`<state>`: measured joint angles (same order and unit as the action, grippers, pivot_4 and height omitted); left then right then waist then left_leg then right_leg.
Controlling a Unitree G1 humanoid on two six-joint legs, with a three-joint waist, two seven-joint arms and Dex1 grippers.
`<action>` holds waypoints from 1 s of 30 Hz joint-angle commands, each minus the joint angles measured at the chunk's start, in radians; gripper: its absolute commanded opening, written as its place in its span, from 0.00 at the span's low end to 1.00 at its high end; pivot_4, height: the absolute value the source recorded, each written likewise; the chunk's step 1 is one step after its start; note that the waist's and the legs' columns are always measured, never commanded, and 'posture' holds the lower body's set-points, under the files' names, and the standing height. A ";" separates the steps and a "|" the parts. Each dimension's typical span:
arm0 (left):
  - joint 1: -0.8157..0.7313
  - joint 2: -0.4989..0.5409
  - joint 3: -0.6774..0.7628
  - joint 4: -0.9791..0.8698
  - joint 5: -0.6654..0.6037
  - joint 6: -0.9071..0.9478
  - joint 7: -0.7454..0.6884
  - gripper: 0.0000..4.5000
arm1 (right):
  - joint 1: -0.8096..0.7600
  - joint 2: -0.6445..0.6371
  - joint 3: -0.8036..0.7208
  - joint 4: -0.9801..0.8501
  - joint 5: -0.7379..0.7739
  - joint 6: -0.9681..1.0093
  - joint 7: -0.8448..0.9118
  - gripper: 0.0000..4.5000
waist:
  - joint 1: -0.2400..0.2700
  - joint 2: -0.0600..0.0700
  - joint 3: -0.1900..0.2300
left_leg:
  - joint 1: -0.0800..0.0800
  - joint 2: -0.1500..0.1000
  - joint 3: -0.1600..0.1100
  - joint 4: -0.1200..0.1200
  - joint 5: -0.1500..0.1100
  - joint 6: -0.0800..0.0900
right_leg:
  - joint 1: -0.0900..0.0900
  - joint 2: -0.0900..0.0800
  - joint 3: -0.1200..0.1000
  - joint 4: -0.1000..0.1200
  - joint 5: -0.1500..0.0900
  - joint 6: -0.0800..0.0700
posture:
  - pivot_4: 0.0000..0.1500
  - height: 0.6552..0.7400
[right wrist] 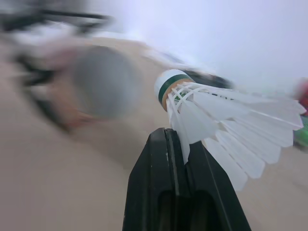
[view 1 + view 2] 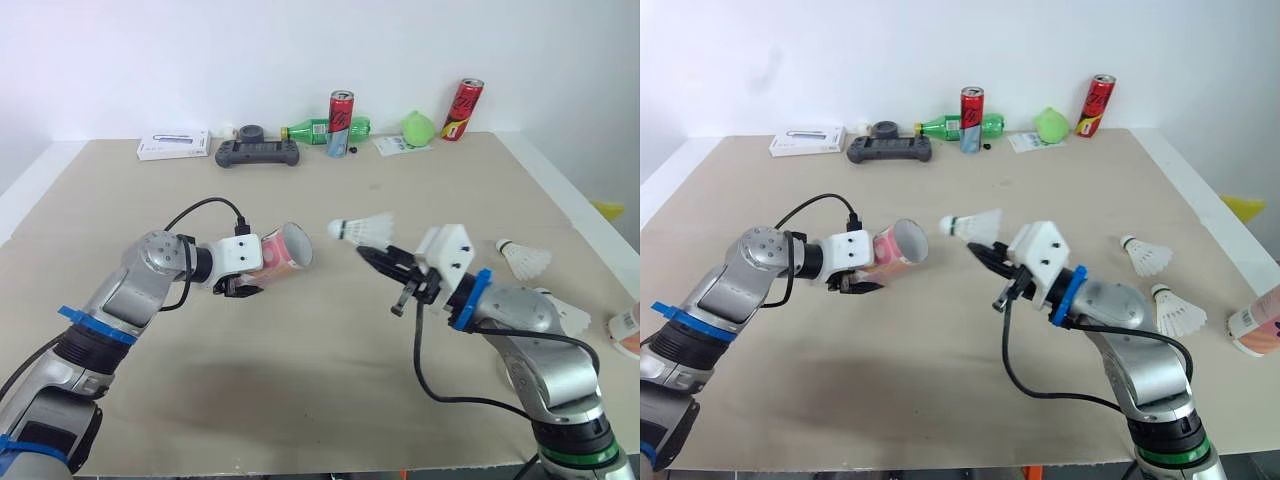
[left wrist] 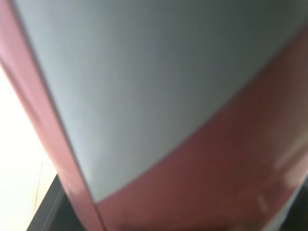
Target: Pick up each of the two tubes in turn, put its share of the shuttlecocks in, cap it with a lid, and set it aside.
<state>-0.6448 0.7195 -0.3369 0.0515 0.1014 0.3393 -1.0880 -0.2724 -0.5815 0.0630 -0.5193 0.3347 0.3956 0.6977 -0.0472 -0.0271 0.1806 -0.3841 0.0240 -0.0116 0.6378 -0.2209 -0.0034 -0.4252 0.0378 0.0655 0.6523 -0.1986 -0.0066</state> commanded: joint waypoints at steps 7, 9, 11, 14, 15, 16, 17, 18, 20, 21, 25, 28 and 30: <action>0.000 -0.038 -0.038 0.070 0.039 -0.007 -0.010 0.65 | -0.197 0.098 0.239 0.135 -0.199 -0.084 0.002 0.02 | 0.001 0.001 -0.001 | 0.000 -0.001 0.001 0.000 0.003 0.002 | 0.000 -0.001 0.000 -0.001 0.000 0.000 | 1.00 1.00; 0.008 -0.041 -0.037 0.064 0.041 -0.007 -0.009 0.65 | -0.209 0.109 0.245 0.143 -0.198 -0.084 0.015 0.02 | 0.001 0.001 -0.001 | -0.001 -0.002 0.000 0.000 0.004 0.002 | 0.000 -0.002 0.001 -0.001 0.000 0.000 | 1.00 1.00; 0.012 -0.044 -0.034 0.064 0.042 -0.008 -0.007 0.65 | -0.214 0.119 0.242 0.141 -0.181 -0.070 0.028 0.12 | 0.000 0.000 -0.001 | -0.001 -0.003 0.002 0.000 0.004 0.002 | 0.000 -0.003 0.001 -0.001 0.000 0.000 | 1.00 1.00; 0.011 -0.047 -0.029 0.072 0.045 -0.012 -0.002 0.65 | -0.195 0.134 0.197 0.111 -0.121 -0.027 0.033 0.22 | 0.000 0.001 -0.001 | -0.001 -0.003 0.002 0.000 0.004 0.002 | 0.000 -0.003 0.001 -0.001 0.000 0.001 | 1.00 1.00; 0.005 -0.051 -0.029 0.083 0.047 -0.015 0.000 0.65 | -0.184 0.141 0.170 0.104 -0.097 -0.014 0.024 0.36 | 0.001 0.001 -0.001 | -0.001 -0.003 0.001 0.000 0.004 0.002 | 0.000 -0.003 0.001 -0.001 0.000 0.001 | 1.00 1.00; 0.001 -0.055 -0.029 0.090 0.050 -0.017 0.002 0.65 | -0.169 0.147 0.143 0.092 -0.077 -0.001 0.009 0.42 | 0.003 0.001 -0.001 | -0.001 -0.003 0.001 0.000 0.005 0.002 | 0.000 -0.003 0.001 -0.001 0.000 0.001 | 1.00 1.00; -0.001 -0.059 -0.028 0.094 0.050 -0.017 0.005 0.65 | -0.144 0.146 0.117 0.073 -0.061 0.011 -0.007 0.52 | 0.004 0.001 -0.001 | -0.001 -0.003 -0.001 0.000 0.005 0.002 | 0.001 -0.003 0.000 -0.001 0.000 0.001 | 1.00 1.00; -0.001 -0.063 -0.027 0.096 0.050 -0.018 0.009 0.65 | -0.097 0.152 0.074 0.034 -0.037 0.033 -0.037 0.58 | 0.007 0.001 -0.002 | -0.002 -0.003 -0.001 0.000 0.005 0.002 | 0.001 -0.003 0.000 -0.001 0.000 0.001 | 1.00 1.00; -0.001 -0.069 -0.024 0.099 0.050 -0.023 0.015 0.65 | -0.017 0.156 0.011 -0.032 -0.005 0.061 -0.076 0.76 | 0.011 0.001 -0.002 | -0.003 -0.005 -0.004 -0.001 0.005 0.002 | 0.002 -0.005 0.000 -0.001 0.000 0.001 | 1.00 1.00; -0.001 -0.073 -0.023 0.100 0.050 -0.026 0.017 0.65 | 0.042 0.166 -0.034 -0.074 0.002 0.067 -0.114 0.81 | 0.012 0.002 -0.002 | -0.003 -0.006 -0.004 -0.001 0.005 0.002 | 0.001 -0.007 0.000 -0.002 0.000 0.001 | 1.00 1.00; 0.002 -0.089 -0.025 0.103 0.051 -0.034 0.026 0.65 | 0.238 0.262 -0.208 -0.172 -0.043 0.038 -0.322 1.00 | 0.014 0.003 -0.003 | -0.005 -0.011 -0.006 -0.002 0.005 0.002 | 0.001 -0.011 0.000 -0.002 0.000 0.001 | 1.00 1.00; 0.003 -0.106 -0.027 0.110 0.051 -0.039 0.038 0.65 | 0.374 0.333 -0.287 -0.182 -0.157 -0.012 -0.473 1.00 | 0.016 0.006 -0.005 | -0.006 -0.011 -0.007 -0.002 0.005 0.001 | 0.002 -0.012 -0.001 -0.004 0.000 0.001 | 1.00 1.00; 0.001 -0.114 -0.030 0.116 0.055 -0.042 0.044 0.65 | 0.434 0.365 -0.328 -0.177 -0.207 -0.018 -0.549 1.00 | 0.016 0.009 -0.007 | -0.005 -0.011 -0.007 -0.002 0.005 0.001 | 0.002 -0.018 -0.004 -0.005 0.000 0.001 | 1.00 1.00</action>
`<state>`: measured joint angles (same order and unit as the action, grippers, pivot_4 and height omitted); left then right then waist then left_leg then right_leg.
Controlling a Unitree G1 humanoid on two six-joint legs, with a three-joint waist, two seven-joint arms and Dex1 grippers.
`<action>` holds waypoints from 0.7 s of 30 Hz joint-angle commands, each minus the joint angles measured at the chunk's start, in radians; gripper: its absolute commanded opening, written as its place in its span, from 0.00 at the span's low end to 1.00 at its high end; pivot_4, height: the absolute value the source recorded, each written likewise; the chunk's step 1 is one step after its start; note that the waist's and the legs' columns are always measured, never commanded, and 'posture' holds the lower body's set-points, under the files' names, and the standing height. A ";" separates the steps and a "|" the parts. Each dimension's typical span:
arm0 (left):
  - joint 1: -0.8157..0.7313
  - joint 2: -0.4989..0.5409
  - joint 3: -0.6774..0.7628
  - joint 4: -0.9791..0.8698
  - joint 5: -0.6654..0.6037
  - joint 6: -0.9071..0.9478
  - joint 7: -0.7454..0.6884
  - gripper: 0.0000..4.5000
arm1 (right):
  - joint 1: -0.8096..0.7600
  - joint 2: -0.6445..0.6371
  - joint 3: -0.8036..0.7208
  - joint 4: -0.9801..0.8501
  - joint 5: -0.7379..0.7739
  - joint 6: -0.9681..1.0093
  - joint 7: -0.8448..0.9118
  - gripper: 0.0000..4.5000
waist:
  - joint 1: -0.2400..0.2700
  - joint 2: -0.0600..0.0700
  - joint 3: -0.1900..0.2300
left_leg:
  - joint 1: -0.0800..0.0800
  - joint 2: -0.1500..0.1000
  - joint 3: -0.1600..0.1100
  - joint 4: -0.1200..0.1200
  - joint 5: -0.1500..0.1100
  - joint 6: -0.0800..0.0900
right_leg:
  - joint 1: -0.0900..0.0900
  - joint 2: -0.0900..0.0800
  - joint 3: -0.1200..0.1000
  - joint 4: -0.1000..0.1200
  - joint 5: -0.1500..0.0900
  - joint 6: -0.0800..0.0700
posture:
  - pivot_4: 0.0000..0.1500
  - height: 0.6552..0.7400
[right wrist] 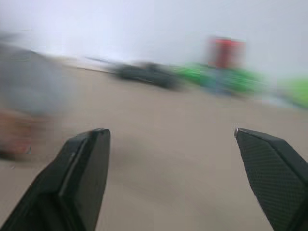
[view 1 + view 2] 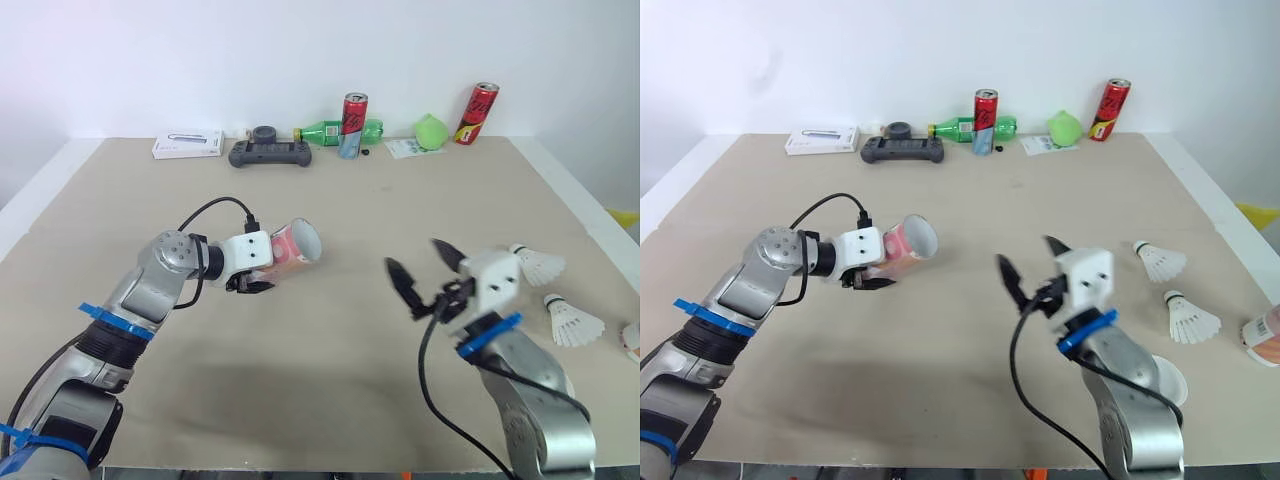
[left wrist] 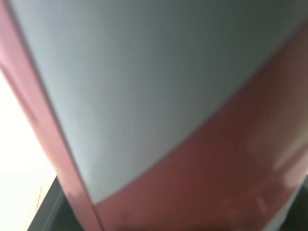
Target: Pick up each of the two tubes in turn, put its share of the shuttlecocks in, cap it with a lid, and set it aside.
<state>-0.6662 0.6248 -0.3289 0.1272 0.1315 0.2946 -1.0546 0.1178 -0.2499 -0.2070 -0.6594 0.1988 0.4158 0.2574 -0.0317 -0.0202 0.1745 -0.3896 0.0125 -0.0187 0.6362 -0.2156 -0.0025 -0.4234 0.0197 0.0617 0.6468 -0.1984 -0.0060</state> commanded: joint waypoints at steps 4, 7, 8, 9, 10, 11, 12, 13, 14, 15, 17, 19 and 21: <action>0.025 -0.033 -0.037 0.039 0.029 -0.005 0.012 0.65 | 0.107 0.097 -0.142 -0.070 -0.108 0.032 -0.232 1.00 | 0.000 0.004 -0.002 | 0.000 -0.001 -0.001 0.000 0.000 -0.001 | 0.000 -0.008 -0.007 -0.002 0.000 0.000 | 1.00 1.00; 0.028 -0.041 -0.040 0.044 0.033 -0.010 0.018 0.65 | 0.124 0.114 -0.177 -0.091 -0.116 0.053 -0.268 1.00 | -0.001 0.004 -0.002 | -0.001 -0.001 -0.002 0.001 0.000 -0.002 | 0.001 -0.010 -0.010 -0.006 0.000 0.000 | 1.00 1.00; 0.029 -0.044 -0.043 0.051 0.037 -0.016 0.019 0.65 | 0.125 0.121 -0.185 -0.095 -0.116 0.069 -0.279 1.00 | -0.001 0.006 -0.003 | -0.001 -0.001 -0.002 0.001 0.000 -0.002 | 0.001 -0.011 -0.011 -0.007 0.000 0.000 | 1.00 1.00; 0.029 -0.047 -0.046 0.056 0.039 -0.023 0.020 0.65 | 0.123 0.125 -0.192 -0.095 -0.120 0.085 -0.294 1.00 | -0.001 0.007 -0.004 | -0.001 -0.001 -0.002 0.001 0.000 -0.002 | 0.002 -0.012 -0.012 -0.012 0.000 0.000 | 1.00 1.00; 0.029 -0.048 -0.047 0.060 0.040 -0.029 0.019 0.65 | 0.117 0.133 -0.205 -0.095 -0.115 0.105 -0.310 1.00 | -0.001 0.008 -0.005 | -0.001 0.000 -0.003 0.000 0.000 -0.002 | 0.003 -0.012 -0.013 -0.015 0.000 0.000 | 1.00 1.00; 0.028 -0.050 -0.047 0.062 0.040 -0.031 0.017 0.65 | 0.108 0.144 -0.222 -0.097 -0.106 0.120 -0.327 1.00 | -0.001 0.008 -0.005 | -0.001 0.001 -0.003 0.000 0.000 -0.002 | 0.004 -0.012 -0.014 -0.018 0.000 0.000 | 1.00 1.00; 0.024 -0.051 -0.046 0.066 0.040 -0.033 0.015 0.65 | 0.100 0.152 -0.239 -0.100 -0.100 0.133 -0.343 1.00 | 0.000 0.008 -0.005 | -0.001 0.001 -0.003 0.000 0.000 -0.002 | 0.005 -0.013 -0.014 -0.018 0.000 0.000 | 1.00 1.00; 0.018 -0.054 -0.044 0.075 0.040 -0.036 0.014 0.65 | 0.092 0.163 -0.252 -0.103 -0.085 0.155 -0.351 1.00 | 0.000 0.009 -0.005 | -0.002 0.000 -0.002 0.000 0.000 -0.002 | 0.004 -0.016 -0.015 -0.019 0.000 0.000 | 1.00 1.00; 0.013 -0.056 -0.043 0.081 0.041 -0.039 0.013 0.65 | 0.091 0.168 -0.259 -0.105 -0.085 0.166 -0.359 1.00 | 0.000 0.009 -0.005 | -0.002 0.000 -0.001 0.000 0.000 -0.002 | 0.003 -0.018 -0.016 -0.020 0.000 0.000 | 1.00 1.00; 0.008 -0.059 -0.042 0.089 0.042 -0.043 0.013 0.65 | 0.092 0.170 -0.262 -0.105 -0.087 0.172 -0.361 1.00 | 0.000 0.010 -0.006 | -0.002 0.000 0.000 0.000 0.000 -0.002 | 0.004 -0.020 -0.017 -0.021 0.000 0.000 | 1.00 1.00; 0.003 -0.062 -0.040 0.095 0.043 -0.046 0.011 0.65 | 0.099 0.176 -0.265 -0.103 -0.087 0.183 -0.365 1.00 | 0.000 0.010 -0.006 | -0.003 0.000 0.001 0.000 0.000 -0.002 | 0.005 -0.023 -0.019 -0.023 0.000 0.000 | 1.00 1.00; 0.002 -0.063 -0.040 0.096 0.044 -0.048 0.010 0.65 | 0.100 0.189 -0.281 -0.092 -0.072 0.201 -0.372 1.00 | 0.000 0.010 -0.006 | -0.004 -0.001 0.001 0.000 0.000 -0.001 | 0.005 -0.025 -0.020 -0.024 0.000 0.000 | 1.00 1.00; 0.004 -0.064 -0.039 0.094 0.044 -0.048 0.010 0.65 | 0.099 0.193 -0.291 -0.087 -0.060 0.216 -0.370 1.00 | 0.000 0.010 -0.006 | -0.005 -0.002 0.001 -0.001 0.000 -0.001 | 0.008 -0.026 -0.020 -0.025 0.000 0.000 | 1.00 1.00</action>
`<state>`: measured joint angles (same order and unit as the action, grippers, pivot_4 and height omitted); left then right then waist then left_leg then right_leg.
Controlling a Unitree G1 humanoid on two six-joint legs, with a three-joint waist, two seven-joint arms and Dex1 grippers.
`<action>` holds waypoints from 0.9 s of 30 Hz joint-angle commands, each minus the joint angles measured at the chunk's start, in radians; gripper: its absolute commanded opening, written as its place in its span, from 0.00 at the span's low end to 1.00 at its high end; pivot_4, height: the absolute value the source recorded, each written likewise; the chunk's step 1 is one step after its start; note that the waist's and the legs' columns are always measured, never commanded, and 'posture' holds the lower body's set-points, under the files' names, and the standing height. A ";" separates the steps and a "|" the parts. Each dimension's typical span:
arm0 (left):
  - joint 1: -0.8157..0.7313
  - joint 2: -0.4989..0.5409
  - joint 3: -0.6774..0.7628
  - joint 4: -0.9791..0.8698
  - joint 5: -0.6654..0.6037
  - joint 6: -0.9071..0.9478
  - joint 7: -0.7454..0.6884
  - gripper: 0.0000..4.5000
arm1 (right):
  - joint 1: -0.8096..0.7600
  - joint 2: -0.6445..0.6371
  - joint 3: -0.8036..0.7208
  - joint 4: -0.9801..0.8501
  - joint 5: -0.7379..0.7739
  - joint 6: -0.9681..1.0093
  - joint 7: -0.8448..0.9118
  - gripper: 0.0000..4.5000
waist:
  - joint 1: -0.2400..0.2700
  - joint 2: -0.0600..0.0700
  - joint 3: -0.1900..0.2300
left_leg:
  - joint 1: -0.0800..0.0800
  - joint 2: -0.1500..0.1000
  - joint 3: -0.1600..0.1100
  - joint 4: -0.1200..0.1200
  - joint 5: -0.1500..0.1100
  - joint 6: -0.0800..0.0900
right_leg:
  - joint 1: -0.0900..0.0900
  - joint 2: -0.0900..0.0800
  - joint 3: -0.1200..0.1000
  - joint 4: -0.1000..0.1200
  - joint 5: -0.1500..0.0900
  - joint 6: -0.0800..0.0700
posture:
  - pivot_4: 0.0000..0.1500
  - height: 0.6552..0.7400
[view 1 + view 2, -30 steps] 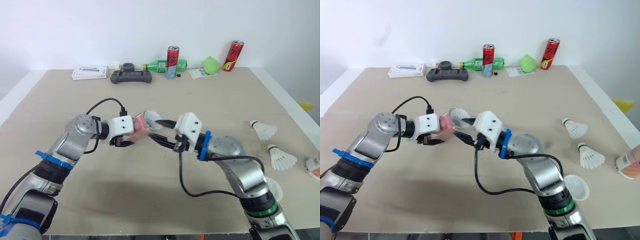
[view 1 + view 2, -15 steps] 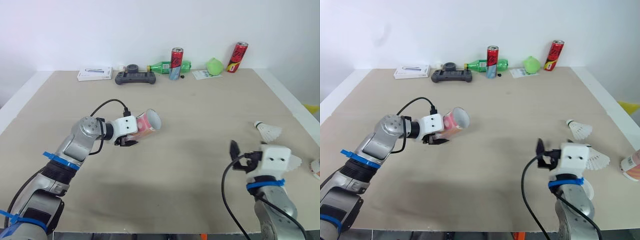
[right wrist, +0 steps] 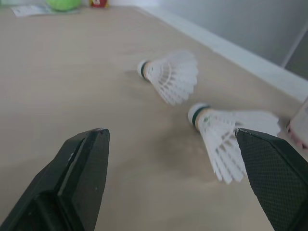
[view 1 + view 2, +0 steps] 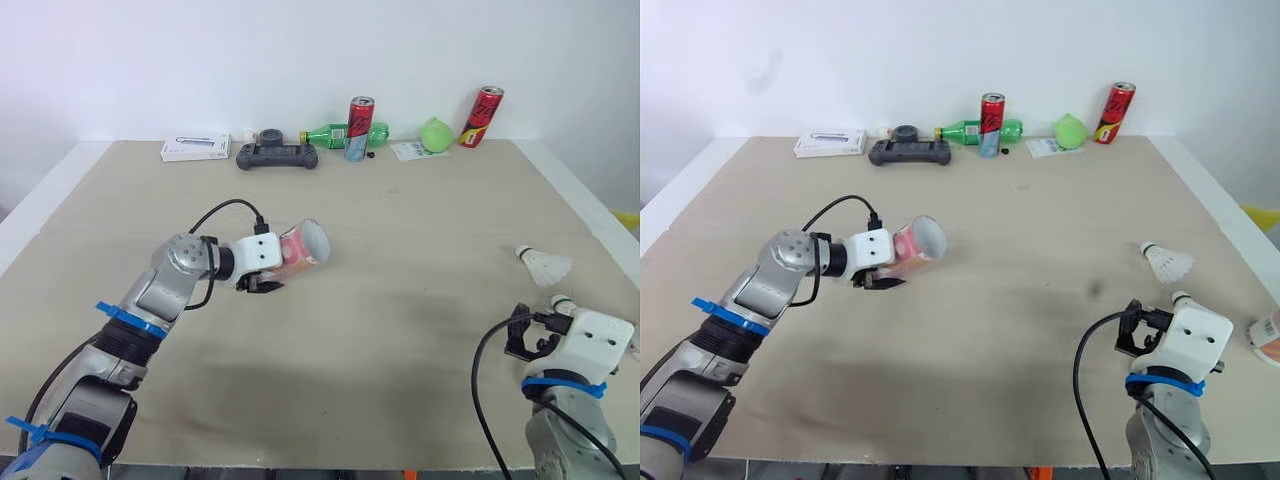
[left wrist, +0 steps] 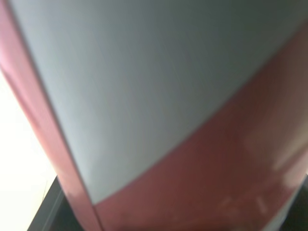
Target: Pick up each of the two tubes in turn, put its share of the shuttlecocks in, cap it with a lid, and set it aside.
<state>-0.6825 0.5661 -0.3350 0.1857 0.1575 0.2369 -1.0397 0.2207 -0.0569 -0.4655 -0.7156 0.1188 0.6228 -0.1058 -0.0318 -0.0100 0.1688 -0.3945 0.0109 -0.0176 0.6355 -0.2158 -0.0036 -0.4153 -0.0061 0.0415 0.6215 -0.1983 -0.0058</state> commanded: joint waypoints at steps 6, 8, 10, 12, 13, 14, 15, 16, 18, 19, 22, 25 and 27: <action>0.021 -0.011 -0.036 0.028 0.018 0.014 -0.004 0.65 | -0.034 -0.016 -0.053 0.020 0.032 0.048 -0.016 1.00 | 0.000 0.000 0.000 | 0.000 0.000 -0.002 -0.001 0.000 0.000 | 0.001 0.000 -0.003 0.000 0.000 0.000 | 1.00 1.00; 0.021 -0.010 -0.035 0.026 0.018 0.015 -0.004 0.65 | -0.058 -0.032 -0.073 0.055 0.052 0.063 -0.006 1.00 | 0.000 0.000 0.000 | 0.000 0.000 -0.003 -0.001 0.000 0.000 | 0.001 0.000 -0.004 0.000 0.000 0.000 | 1.00 1.00; 0.024 -0.009 -0.035 0.021 0.018 0.018 -0.004 0.65 | -0.091 -0.059 -0.094 0.093 0.063 0.078 0.001 1.00 | 0.000 0.000 0.000 | 0.000 0.000 -0.003 -0.001 0.000 0.000 | 0.001 -0.001 -0.005 -0.001 0.000 0.000 | 1.00 1.00; 0.027 -0.008 -0.036 0.016 0.018 0.021 -0.005 0.65 | -0.120 -0.092 -0.104 0.130 0.067 0.095 0.006 1.00 | 0.000 0.000 0.000 | 0.000 0.000 -0.002 -0.001 0.000 0.000 | 0.001 -0.001 -0.006 -0.002 0.000 0.000 | 1.00 1.00; 0.029 -0.008 -0.036 0.013 0.017 0.024 -0.006 0.65 | -0.135 -0.106 -0.110 0.149 0.072 0.106 0.009 1.00 | 0.000 0.001 0.000 | -0.001 0.000 -0.002 -0.001 0.000 0.000 | 0.001 -0.002 -0.006 -0.002 0.000 0.000 | 1.00 1.00; 0.031 -0.007 -0.034 0.009 0.015 0.026 -0.007 0.65 | -0.147 -0.115 -0.114 0.163 0.076 0.110 0.011 1.00 | 0.000 0.000 0.000 | -0.001 0.000 -0.002 -0.001 0.000 0.000 | 0.001 -0.002 -0.007 -0.002 0.000 0.000 | 1.00 1.00; 0.032 -0.006 -0.034 0.007 0.015 0.027 -0.007 0.65 | -0.159 -0.125 -0.118 0.177 0.079 0.111 0.013 1.00 | 0.000 0.000 0.000 | -0.001 0.000 -0.002 -0.001 0.000 0.000 | 0.002 -0.002 -0.008 -0.002 0.000 0.000 | 1.00 1.00; 0.033 -0.005 -0.032 0.006 0.015 0.028 -0.006 0.65 | -0.175 -0.133 -0.126 0.195 0.085 0.117 0.011 1.00 | 0.000 0.001 0.000 | -0.001 0.000 -0.002 -0.001 0.000 0.001 | 0.002 -0.002 -0.008 -0.002 0.000 0.000 | 1.00 1.00; 0.036 -0.003 -0.030 0.002 0.014 0.033 -0.005 0.65 | -0.198 -0.146 -0.135 0.221 0.091 0.132 0.009 1.00 | 0.000 0.001 0.000 | -0.001 0.000 -0.003 -0.001 0.000 0.001 | 0.002 -0.002 -0.010 -0.002 0.000 0.000 | 1.00 1.00; 0.036 -0.003 -0.029 0.001 0.015 0.035 -0.004 0.65 | -0.214 -0.155 -0.142 0.243 0.092 0.148 0.004 1.00 | 0.000 0.001 0.000 | -0.001 0.000 -0.003 -0.002 0.000 0.001 | 0.002 -0.002 -0.011 -0.002 0.000 0.000 | 1.00 1.00; 0.037 -0.002 -0.027 -0.004 0.014 0.040 -0.002 0.65 | -0.248 -0.173 -0.147 0.284 0.095 0.161 0.000 1.00 | 0.000 0.001 0.000 | -0.001 -0.001 -0.003 -0.002 0.000 0.002 | 0.002 -0.001 -0.012 -0.002 0.000 0.000 | 1.00 1.00; 0.041 -0.001 -0.023 -0.011 0.014 0.047 0.002 0.65 | -0.258 -0.181 -0.144 0.294 0.094 0.151 -0.001 0.86 | 0.000 0.001 0.000 | -0.001 -0.001 -0.003 -0.003 0.001 0.003 | 0.002 -0.001 -0.014 -0.002 0.000 0.000 | 1.00 1.00; 0.046 0.000 -0.022 -0.014 0.014 0.051 0.004 0.65 | -0.255 -0.178 -0.138 0.290 0.090 0.145 -0.004 0.74 | 0.000 0.001 0.000 | -0.001 -0.001 -0.004 -0.005 0.001 0.003 | 0.002 -0.001 -0.015 -0.002 0.000 0.000 | 1.00 1.00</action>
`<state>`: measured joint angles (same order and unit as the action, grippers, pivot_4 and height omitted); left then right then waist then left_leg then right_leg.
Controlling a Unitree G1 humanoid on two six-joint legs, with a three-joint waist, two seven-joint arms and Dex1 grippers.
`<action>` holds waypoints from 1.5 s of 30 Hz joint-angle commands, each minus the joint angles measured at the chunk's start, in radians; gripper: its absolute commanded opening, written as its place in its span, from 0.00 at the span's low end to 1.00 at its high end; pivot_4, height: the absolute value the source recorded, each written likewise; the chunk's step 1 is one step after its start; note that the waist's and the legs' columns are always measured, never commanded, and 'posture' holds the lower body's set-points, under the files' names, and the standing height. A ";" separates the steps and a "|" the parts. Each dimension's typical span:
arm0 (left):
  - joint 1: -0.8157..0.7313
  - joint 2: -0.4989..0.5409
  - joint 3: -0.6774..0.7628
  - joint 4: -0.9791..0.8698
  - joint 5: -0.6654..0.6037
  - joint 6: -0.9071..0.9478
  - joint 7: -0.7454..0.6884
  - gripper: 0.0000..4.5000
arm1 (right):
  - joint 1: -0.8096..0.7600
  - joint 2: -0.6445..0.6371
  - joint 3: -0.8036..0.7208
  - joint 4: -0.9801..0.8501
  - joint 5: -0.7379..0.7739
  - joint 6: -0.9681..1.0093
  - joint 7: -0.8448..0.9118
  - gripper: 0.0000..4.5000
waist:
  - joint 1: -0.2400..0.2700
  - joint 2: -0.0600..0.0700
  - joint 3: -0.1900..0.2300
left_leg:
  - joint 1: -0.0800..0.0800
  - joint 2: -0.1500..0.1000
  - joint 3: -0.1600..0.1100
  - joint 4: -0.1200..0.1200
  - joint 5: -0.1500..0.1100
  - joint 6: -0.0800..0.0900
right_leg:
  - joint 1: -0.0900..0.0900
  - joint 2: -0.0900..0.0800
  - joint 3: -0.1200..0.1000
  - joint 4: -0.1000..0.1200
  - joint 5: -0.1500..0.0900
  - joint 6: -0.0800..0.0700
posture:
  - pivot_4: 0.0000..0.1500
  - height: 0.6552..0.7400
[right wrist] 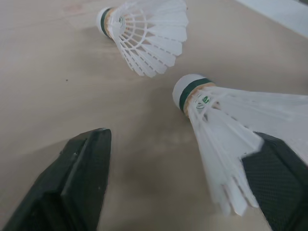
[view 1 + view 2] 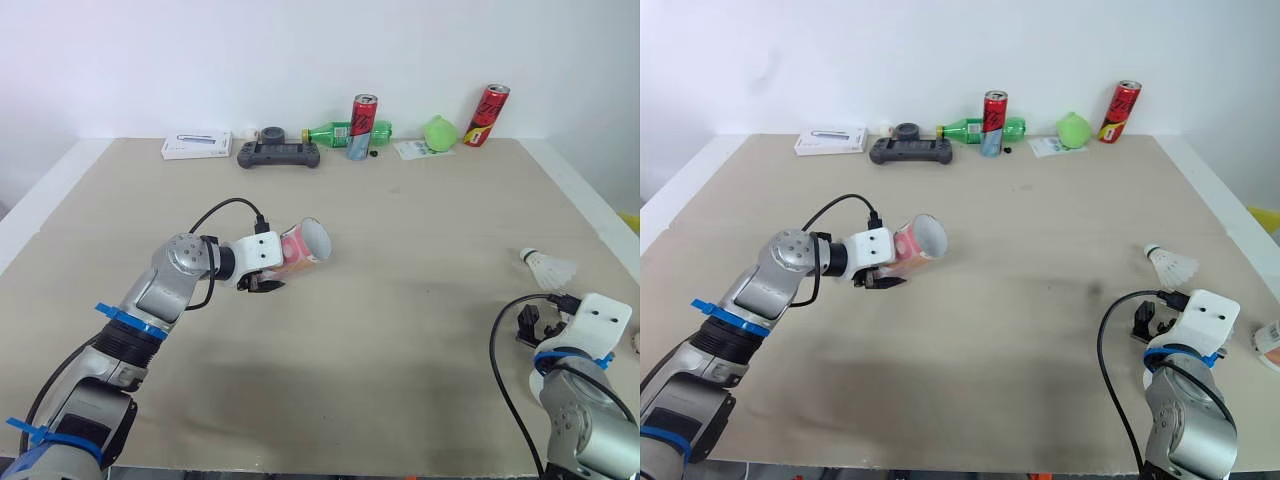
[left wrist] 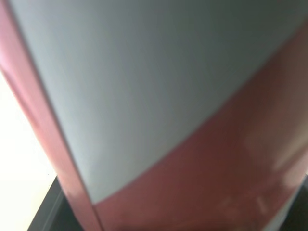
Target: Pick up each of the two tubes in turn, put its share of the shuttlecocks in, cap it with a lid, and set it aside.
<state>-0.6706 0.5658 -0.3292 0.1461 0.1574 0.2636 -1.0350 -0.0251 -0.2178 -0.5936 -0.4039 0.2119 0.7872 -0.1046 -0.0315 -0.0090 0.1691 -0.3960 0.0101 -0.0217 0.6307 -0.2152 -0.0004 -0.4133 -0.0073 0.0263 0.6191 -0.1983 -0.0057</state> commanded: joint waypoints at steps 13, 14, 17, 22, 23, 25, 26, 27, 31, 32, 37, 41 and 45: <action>0.014 -0.002 -0.026 0.049 0.019 0.013 -0.002 0.65 | 0.017 -0.017 0.011 -0.046 -0.013 -0.100 0.003 0.02 | 0.000 0.000 0.000 | 0.000 -0.001 -0.004 -0.009 0.001 0.001 | 0.000 0.001 -0.007 0.000 0.000 0.000 | 1.00 1.00; 0.013 -0.002 -0.027 0.047 0.019 0.011 -0.002 0.65 | 0.024 -0.017 0.018 -0.060 -0.007 -0.118 0.017 0.02 | 0.000 0.000 0.000 | 0.000 -0.001 -0.004 -0.009 0.001 0.001 | 0.000 0.001 -0.008 0.000 0.000 0.000 | 1.00 1.00; 0.011 -0.005 -0.028 0.046 0.018 0.010 -0.005 0.65 | 0.038 -0.012 0.028 -0.110 0.020 -0.161 0.053 0.02 | 0.000 0.001 0.000 | 0.000 -0.001 -0.005 -0.009 0.001 0.001 | 0.000 0.002 -0.008 0.000 0.000 0.000 | 1.00 1.00; 0.008 -0.006 -0.032 0.047 0.015 0.009 -0.012 0.65 | 0.084 -0.065 0.092 -0.248 0.060 -0.264 0.197 0.02 | 0.000 0.001 0.000 | 0.000 -0.001 -0.006 -0.009 0.001 0.001 | 0.000 0.002 -0.009 0.000 0.000 0.000 | 1.00 1.00; 0.008 -0.006 -0.032 0.047 0.014 0.009 -0.014 0.65 | 0.086 -0.085 0.111 -0.270 0.073 -0.280 0.235 0.02 | 0.000 0.001 0.000 | 0.000 -0.001 -0.006 -0.009 0.001 0.001 | 0.000 0.002 -0.009 0.000 0.000 0.000 | 1.00 1.00; 0.007 -0.008 -0.035 0.048 0.015 0.009 -0.015 0.65 | 0.066 -0.143 0.175 -0.309 0.124 -0.286 0.342 0.02 | 0.000 0.001 0.000 | 0.000 -0.001 -0.006 -0.009 0.001 0.001 | 0.000 0.001 -0.010 0.000 0.000 0.000 | 1.00 1.00; 0.007 -0.009 -0.037 0.048 0.015 0.009 -0.017 0.65 | 0.045 -0.189 0.225 -0.331 0.150 -0.278 0.411 0.02 | 0.000 0.000 0.000 | 0.000 -0.001 -0.006 -0.009 0.001 0.001 | 0.000 0.001 -0.010 0.000 0.000 0.000 | 1.00 1.00; 0.008 -0.011 -0.038 0.046 0.012 0.008 -0.020 0.65 | -0.002 -0.262 0.292 -0.352 0.167 -0.256 0.491 0.02 | -0.001 0.000 0.000 | 0.001 -0.001 -0.006 -0.009 0.001 0.001 | 0.000 0.001 -0.010 0.000 0.000 0.000 | 1.00 1.00; 0.010 -0.017 -0.040 0.038 0.003 0.010 -0.031 0.65 | -0.178 -0.434 0.427 -0.346 0.248 -0.156 0.649 0.02 | 0.000 -0.001 0.004 | 0.002 0.000 -0.006 -0.007 0.001 0.001 | 0.001 -0.001 -0.011 0.000 0.000 0.000 | 1.00 1.00; 0.012 -0.016 -0.040 0.038 0.004 0.008 -0.032 0.65 | -0.213 -0.465 0.452 -0.337 0.253 -0.148 0.675 0.02 | 0.004 -0.004 0.004 | 0.001 0.000 -0.006 -0.007 0.001 0.001 | 0.001 -0.001 -0.014 -0.001 0.000 0.000 | 1.00 1.00; 0.007 -0.019 -0.046 0.043 0.011 0.007 -0.034 0.65 | -0.394 -0.529 0.640 -0.242 0.187 -0.160 0.775 0.02 | 0.013 -0.005 0.004 | -0.001 -0.001 -0.008 -0.011 -0.002 -0.002 | 0.003 -0.004 -0.020 -0.006 -0.001 -0.001 | 1.00 1.00; -0.006 -0.030 -0.049 0.051 0.015 0.002 -0.031 0.65 | -0.541 -0.488 0.855 -0.077 0.015 -0.263 0.819 0.02 | 0.013 -0.005 0.004 | -0.002 -0.002 -0.008 -0.011 -0.004 0.003 | 0.003 -0.004 -0.020 -0.006 -0.003 0.003 | 1.00 1.00; -0.009 -0.038 -0.047 0.046 0.017 0.007 -0.027 0.65 | -0.587 -0.447 0.930 -0.003 -0.051 -0.318 0.841 0.02 | 0.017 -0.004 0.003 | -0.004 -0.002 -0.010 -0.009 -0.004 0.003 | 0.003 -0.003 -0.021 -0.005 -0.004 0.005 | 1.00 1.00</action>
<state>-0.7050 0.5375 -0.3341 0.1595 0.1594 0.2578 -1.0598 -0.5974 -0.6686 0.3193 -0.4118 0.1919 0.5031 0.7199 -0.0147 -0.0134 0.1724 -0.3997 0.0077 -0.0311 0.6219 -0.2193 0.0030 -0.4104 -0.0109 0.0057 0.6146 -0.2022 -0.0004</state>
